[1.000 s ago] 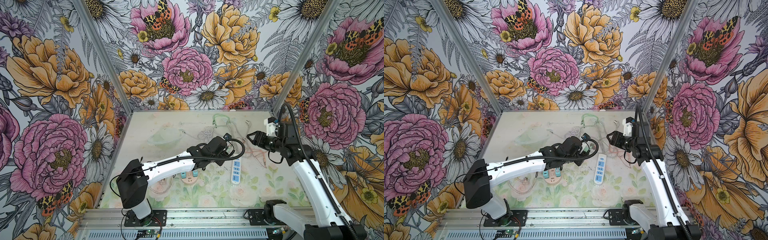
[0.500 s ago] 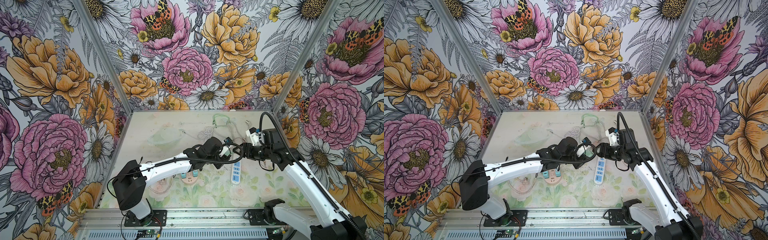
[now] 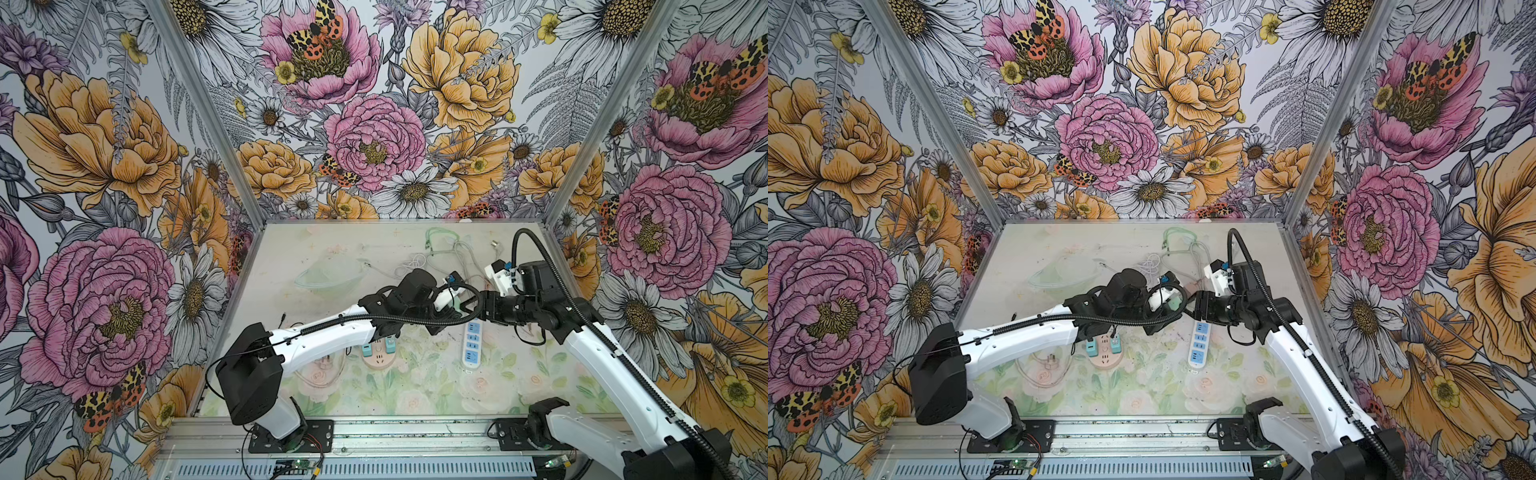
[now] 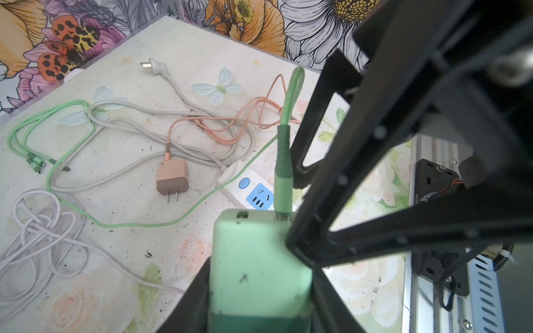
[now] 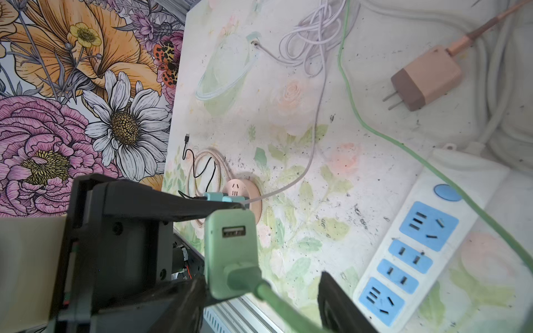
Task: Insert the plug
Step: 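Grasp pale green charger with right gripper while left gripper still holds it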
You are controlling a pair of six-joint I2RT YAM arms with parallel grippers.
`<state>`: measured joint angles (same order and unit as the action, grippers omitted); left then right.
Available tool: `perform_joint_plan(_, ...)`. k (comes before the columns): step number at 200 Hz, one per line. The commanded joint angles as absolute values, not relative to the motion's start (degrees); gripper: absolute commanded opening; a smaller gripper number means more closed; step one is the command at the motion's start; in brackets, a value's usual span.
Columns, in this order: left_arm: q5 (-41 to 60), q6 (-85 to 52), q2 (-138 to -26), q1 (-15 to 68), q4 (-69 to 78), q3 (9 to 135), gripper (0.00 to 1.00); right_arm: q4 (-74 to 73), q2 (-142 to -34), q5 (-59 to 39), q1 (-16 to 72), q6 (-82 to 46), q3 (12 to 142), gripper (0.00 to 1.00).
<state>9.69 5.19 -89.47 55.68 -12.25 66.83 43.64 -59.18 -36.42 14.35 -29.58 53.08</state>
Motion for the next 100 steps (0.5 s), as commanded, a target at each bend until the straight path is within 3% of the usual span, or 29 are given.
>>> perform_joint_plan(1, 12.5, 6.7, -89.5, 55.9, -8.4, 66.8, 0.44, 40.1, -59.2, -39.1, 14.8, -30.9, 51.3, 0.63)
perform_joint_plan(70, 13.7, 7.8, -90.0, 55.9, -6.8, 66.9, 0.44, 36.9, -60.5, -39.6, 15.6, -32.5, 49.5, 0.58)
perform_joint_plan(100, 14.5, 8.2, -91.0, 55.9, -5.6, 67.5, 0.44, 35.9, -61.0, -39.7, 15.7, -33.6, 49.0, 0.50)
